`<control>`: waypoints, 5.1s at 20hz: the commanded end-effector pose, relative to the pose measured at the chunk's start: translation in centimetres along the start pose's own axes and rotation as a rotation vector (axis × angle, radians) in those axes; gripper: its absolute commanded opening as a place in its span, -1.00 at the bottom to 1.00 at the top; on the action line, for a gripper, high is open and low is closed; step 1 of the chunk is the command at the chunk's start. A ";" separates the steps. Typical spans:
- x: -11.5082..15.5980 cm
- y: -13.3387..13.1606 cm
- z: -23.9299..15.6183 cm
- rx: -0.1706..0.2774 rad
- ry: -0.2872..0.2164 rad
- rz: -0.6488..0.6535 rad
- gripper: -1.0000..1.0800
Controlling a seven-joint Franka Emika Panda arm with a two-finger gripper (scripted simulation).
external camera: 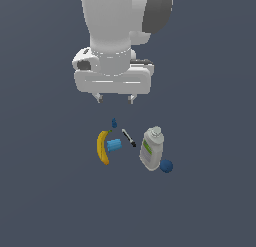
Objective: Pick up a designated object from a clutter of objects.
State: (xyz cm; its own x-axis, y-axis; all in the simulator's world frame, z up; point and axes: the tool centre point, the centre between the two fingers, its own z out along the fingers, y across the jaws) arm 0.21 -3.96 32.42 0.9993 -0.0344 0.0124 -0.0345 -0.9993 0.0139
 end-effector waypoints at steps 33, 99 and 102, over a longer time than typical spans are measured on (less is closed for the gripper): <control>1.0 -1.8 4.1 0.039 -0.001 0.191 0.92; 0.2 2.4 29.1 0.005 -0.019 1.170 -1.00; 0.2 2.4 29.1 0.005 -0.019 1.170 -1.00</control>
State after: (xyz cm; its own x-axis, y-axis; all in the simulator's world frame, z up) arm 0.71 -6.76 3.49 0.3585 -0.9335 0.0003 -0.9335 -0.3585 -0.0012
